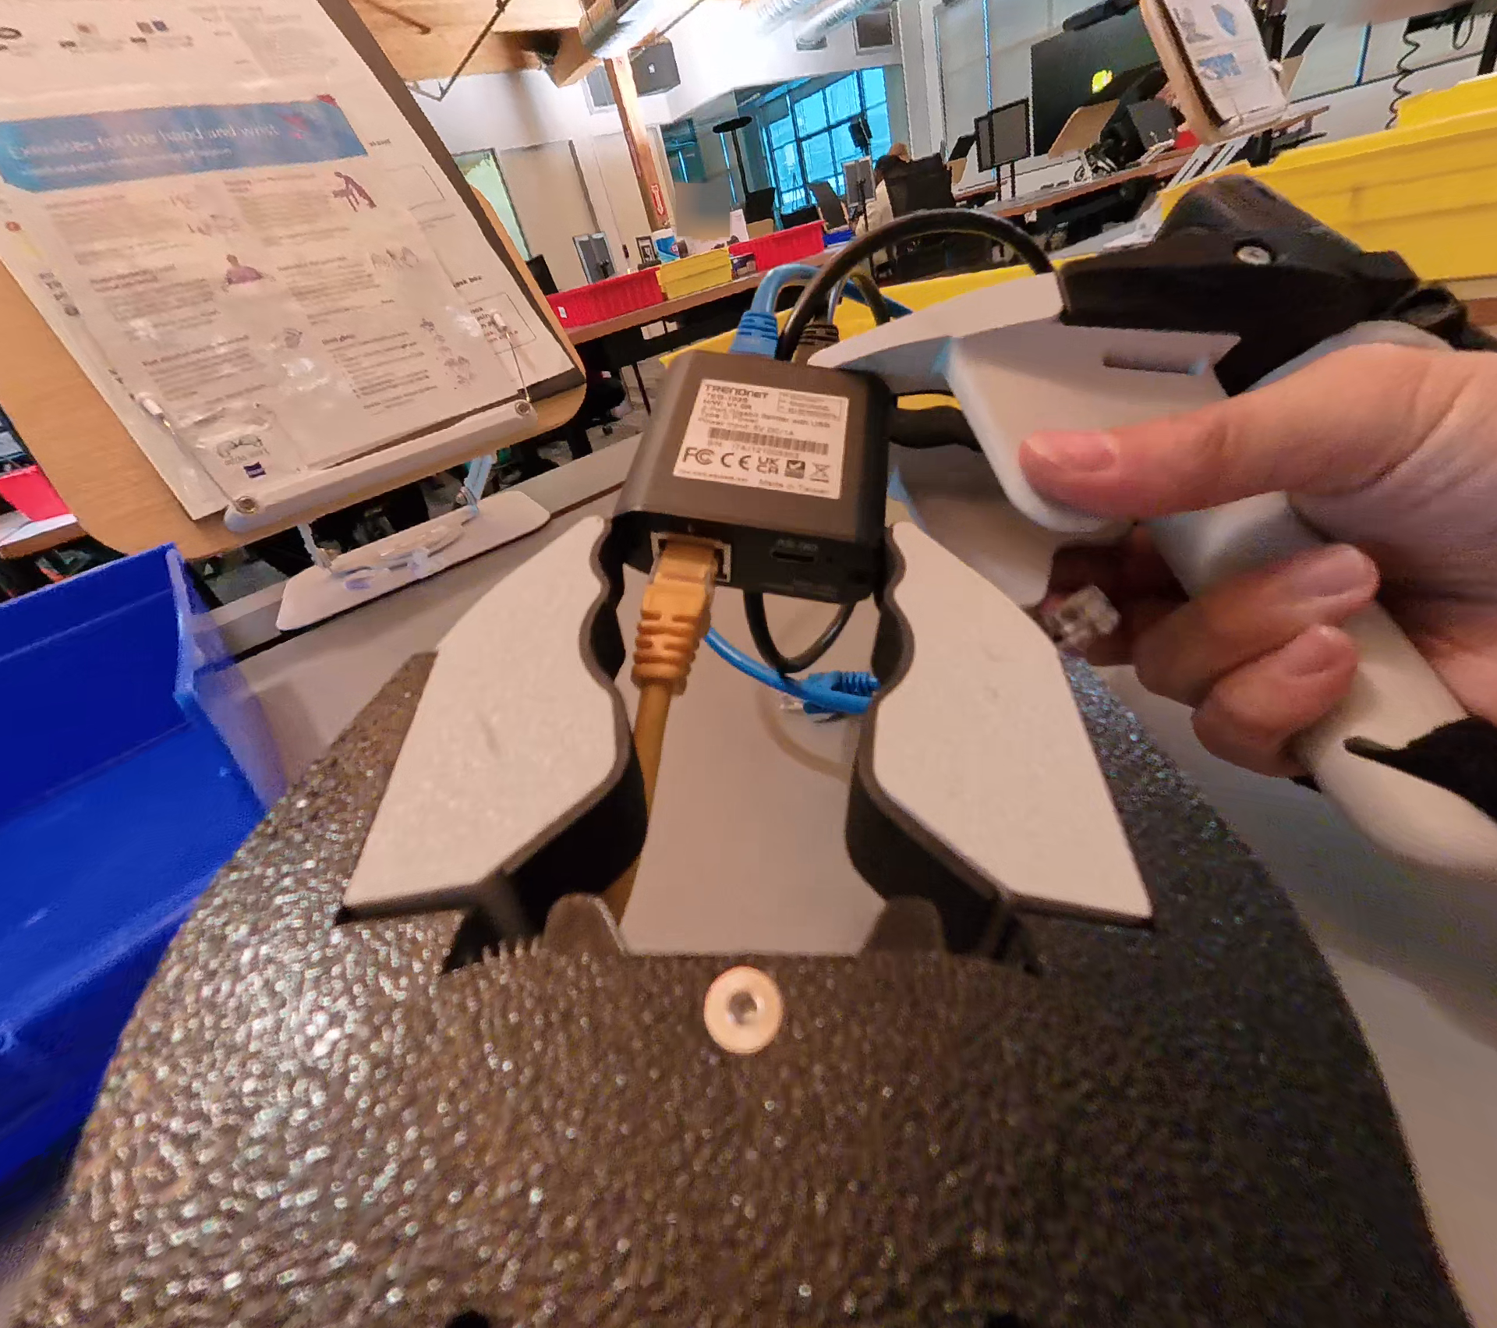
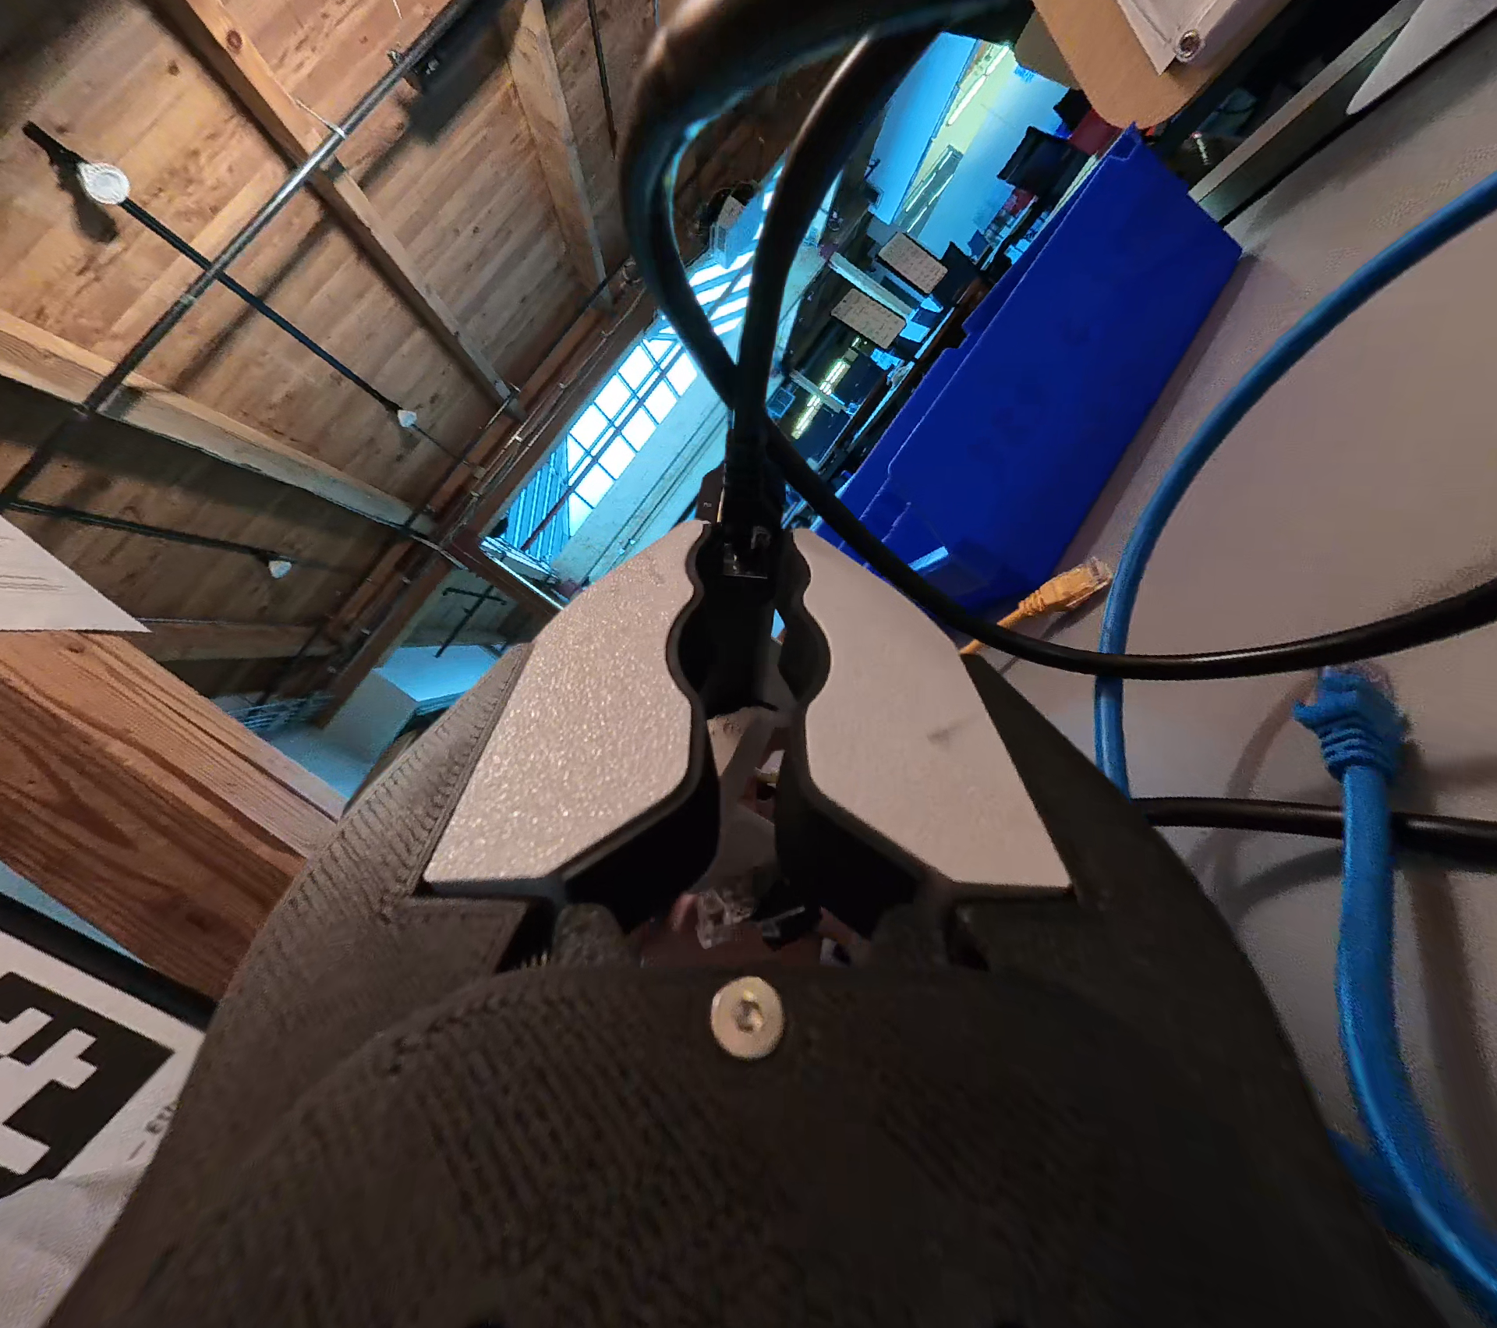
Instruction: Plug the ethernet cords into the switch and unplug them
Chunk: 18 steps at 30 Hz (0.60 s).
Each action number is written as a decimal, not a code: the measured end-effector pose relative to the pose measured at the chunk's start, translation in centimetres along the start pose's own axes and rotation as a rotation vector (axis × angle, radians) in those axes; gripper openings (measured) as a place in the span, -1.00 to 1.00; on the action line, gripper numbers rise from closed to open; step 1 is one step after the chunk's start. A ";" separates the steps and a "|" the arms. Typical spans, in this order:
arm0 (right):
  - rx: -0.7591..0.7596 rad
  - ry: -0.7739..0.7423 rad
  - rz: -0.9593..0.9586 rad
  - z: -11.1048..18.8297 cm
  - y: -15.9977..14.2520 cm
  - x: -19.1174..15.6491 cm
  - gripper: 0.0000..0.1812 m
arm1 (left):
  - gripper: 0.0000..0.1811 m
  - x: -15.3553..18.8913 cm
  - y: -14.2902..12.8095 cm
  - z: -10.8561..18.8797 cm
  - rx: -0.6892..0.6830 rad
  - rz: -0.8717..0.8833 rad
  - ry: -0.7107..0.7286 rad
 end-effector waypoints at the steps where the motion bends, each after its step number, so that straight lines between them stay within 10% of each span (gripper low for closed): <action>1: -0.001 0.004 0.017 0.0 0.0 0.0 -0.83 | -0.34 0.0 0.0 0.0 0.000 -0.006 -0.002; 18: 0.033 0.021 0.035 -0.6 0.1 -0.1 -0.84 | -0.34 0.5 0.5 0.1 0.023 -0.045 0.082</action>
Point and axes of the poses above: each gripper's, where its closed fingertips meet, z back along the fingers, y out of its top, x = y × z across the jaws, the point moved 9 cm from there along z, back along the fingers, and after that the axes turned 15 degrees about z, right-handed, at the moved point
